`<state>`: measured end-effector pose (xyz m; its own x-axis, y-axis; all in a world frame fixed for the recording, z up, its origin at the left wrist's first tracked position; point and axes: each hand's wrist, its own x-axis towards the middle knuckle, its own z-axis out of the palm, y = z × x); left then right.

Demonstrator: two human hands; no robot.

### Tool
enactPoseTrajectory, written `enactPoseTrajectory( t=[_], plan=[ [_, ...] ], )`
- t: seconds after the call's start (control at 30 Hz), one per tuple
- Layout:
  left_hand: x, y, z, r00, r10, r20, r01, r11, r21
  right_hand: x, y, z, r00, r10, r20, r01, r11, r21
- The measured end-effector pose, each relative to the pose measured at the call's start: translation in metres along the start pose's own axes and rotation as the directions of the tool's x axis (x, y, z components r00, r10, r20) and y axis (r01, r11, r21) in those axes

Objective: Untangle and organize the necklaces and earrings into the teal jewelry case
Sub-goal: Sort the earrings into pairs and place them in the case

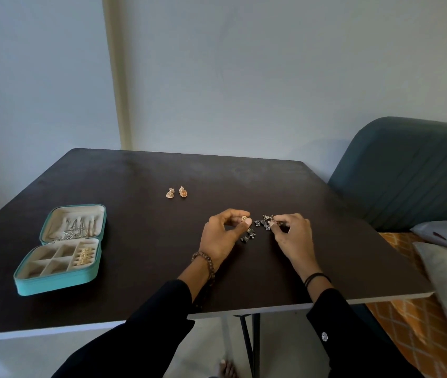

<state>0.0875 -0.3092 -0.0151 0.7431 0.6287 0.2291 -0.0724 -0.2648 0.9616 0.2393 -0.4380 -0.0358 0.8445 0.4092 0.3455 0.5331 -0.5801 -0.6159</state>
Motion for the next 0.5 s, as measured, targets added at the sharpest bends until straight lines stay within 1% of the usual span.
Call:
enactPoseTrajectory(
  t=[0.17, 0.27, 0.4, 0.5],
  plan=[
    [0.000, 0.000, 0.000, 1.000, -0.007, 0.003, 0.007, 1.000, -0.002, 0.000, 0.001, 0.004, 0.998, -0.045, -0.041, 0.045, 0.999, -0.001],
    [0.000, 0.000, -0.001, 1.000, -0.004, 0.002, 0.004, 1.000, -0.003, -0.002, -0.001, 0.002, 0.995, -0.045, -0.088, 0.045, 0.999, -0.004],
    [0.000, -0.001, -0.001, 1.000, -0.006, -0.001, 0.006, 1.000, -0.013, -0.009, -0.008, -0.009, 0.991, 0.042, -0.130, -0.021, 0.987, 0.158],
    [0.000, -0.001, -0.001, 1.000, -0.007, -0.002, 0.007, 1.000, -0.001, -0.013, -0.009, -0.010, 0.988, 0.070, -0.140, -0.027, 0.957, 0.288]
  ],
)
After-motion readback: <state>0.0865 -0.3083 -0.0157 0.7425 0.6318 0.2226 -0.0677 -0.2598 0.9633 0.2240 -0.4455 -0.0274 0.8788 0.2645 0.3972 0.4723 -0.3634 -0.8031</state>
